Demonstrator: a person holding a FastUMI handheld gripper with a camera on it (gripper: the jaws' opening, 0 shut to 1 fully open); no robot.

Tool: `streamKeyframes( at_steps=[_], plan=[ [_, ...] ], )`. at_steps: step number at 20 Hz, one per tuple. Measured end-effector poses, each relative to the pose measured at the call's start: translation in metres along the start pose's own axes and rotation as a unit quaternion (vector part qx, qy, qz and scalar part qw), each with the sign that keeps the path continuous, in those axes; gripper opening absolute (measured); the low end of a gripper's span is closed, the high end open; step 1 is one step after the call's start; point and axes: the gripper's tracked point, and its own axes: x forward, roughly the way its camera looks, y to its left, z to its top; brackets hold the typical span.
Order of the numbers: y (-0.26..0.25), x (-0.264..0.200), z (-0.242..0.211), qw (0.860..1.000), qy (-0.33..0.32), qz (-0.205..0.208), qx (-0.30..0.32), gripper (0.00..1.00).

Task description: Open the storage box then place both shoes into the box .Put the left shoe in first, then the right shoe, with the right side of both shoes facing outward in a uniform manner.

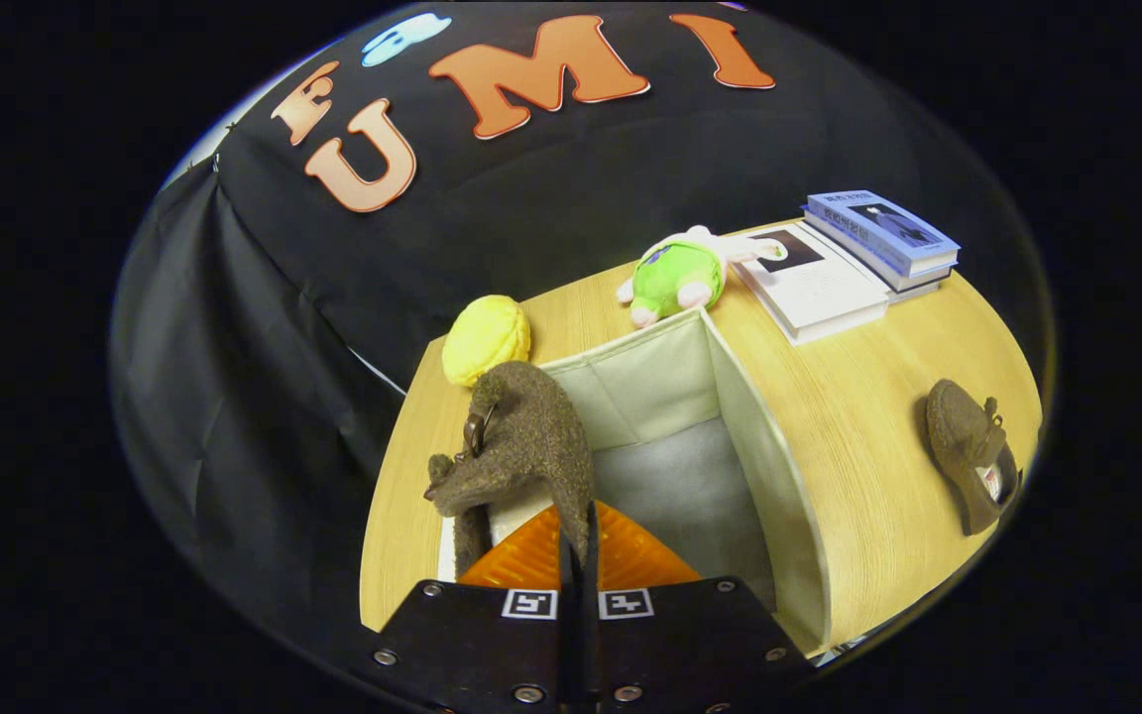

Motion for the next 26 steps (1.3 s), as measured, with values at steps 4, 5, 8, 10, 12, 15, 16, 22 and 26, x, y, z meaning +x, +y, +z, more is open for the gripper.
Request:
streamKeyframes(
  at_steps=[4,5,8,10,12,15,16,22,26],
  plan=[
    [0.002,0.005,-0.010,1.000,0.021,0.004,-0.002,0.03],
    [0.005,0.006,-0.008,1.000,0.018,0.014,0.014,0.08],
    [-0.008,-0.005,0.014,0.999,-0.009,0.024,0.025,0.51],
    [-0.020,-0.015,0.030,0.999,-0.034,0.031,0.019,0.81],
    [-0.038,-0.028,0.053,0.997,-0.072,0.026,0.004,0.94],
    [-0.067,-0.048,0.073,0.995,-0.103,0.013,-0.010,0.99],
    [-0.079,-0.053,0.079,0.994,-0.112,0.004,-0.012,0.99],
    [-0.156,-0.080,0.093,0.989,-0.139,-0.057,-0.001,0.99],
    [-0.204,-0.093,0.090,0.986,-0.142,-0.092,0.011,0.99]
  ],
)
